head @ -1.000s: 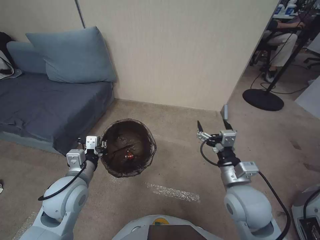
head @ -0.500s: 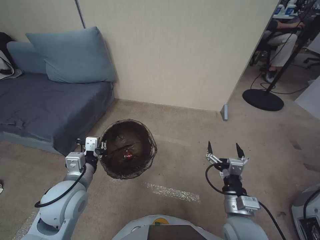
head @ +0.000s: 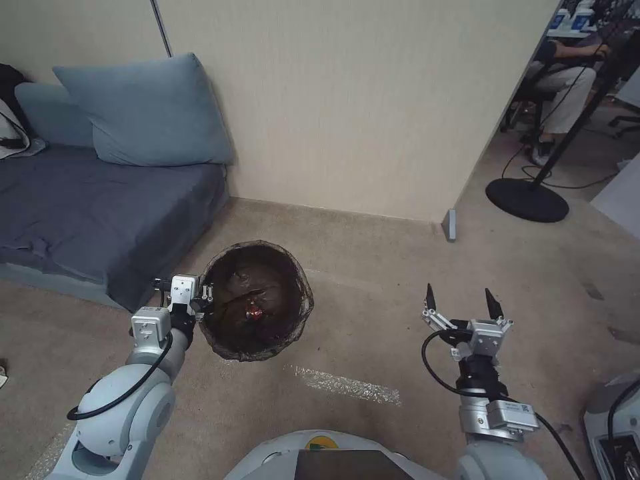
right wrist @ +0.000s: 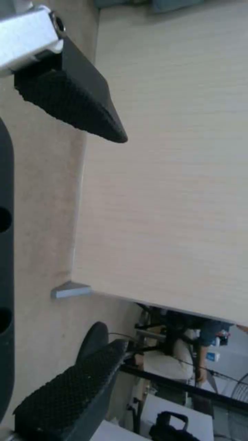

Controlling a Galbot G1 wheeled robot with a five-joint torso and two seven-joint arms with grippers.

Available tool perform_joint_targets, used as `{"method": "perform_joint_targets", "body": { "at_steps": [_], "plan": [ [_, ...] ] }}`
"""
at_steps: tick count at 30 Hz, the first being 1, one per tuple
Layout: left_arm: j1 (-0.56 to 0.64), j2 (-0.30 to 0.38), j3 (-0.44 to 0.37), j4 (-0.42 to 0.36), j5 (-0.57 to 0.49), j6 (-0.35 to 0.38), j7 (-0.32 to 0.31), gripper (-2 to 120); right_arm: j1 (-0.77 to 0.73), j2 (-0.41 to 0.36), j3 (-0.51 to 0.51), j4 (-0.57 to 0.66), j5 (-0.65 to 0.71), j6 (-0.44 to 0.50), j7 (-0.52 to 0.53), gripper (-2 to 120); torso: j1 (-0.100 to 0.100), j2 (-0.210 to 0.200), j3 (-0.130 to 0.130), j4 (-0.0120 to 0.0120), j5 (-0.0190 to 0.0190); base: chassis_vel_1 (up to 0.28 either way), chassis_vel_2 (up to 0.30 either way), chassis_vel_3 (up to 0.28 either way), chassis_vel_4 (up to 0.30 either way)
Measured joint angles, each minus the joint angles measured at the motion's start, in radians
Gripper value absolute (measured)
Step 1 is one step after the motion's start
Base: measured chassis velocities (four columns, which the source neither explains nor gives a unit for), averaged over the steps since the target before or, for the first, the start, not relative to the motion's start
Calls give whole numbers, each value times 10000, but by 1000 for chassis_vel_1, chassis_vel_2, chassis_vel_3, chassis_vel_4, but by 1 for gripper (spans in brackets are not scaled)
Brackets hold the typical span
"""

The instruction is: Pick up the trash bin, then pick up the garbage from the floor and place it into the trash bin.

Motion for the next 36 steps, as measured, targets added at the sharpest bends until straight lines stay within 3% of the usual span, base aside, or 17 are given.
{"method": "perform_joint_targets", "body": {
  "at_steps": [11, 36],
  "plan": [
    [95, -67, -93, -11, 112, 3, 114, 3, 13, -104, 478, 345, 413, -363, -633, 100, 0, 0, 0, 0, 0, 0, 0, 0, 0],
    [228, -231, -21, -30, 293, -34, 291, 3, 154, -126, 331, 262, 532, -725, -535, 100, 0, -1, 0, 0, -1, 70, 65, 68, 65]
  ]
}}
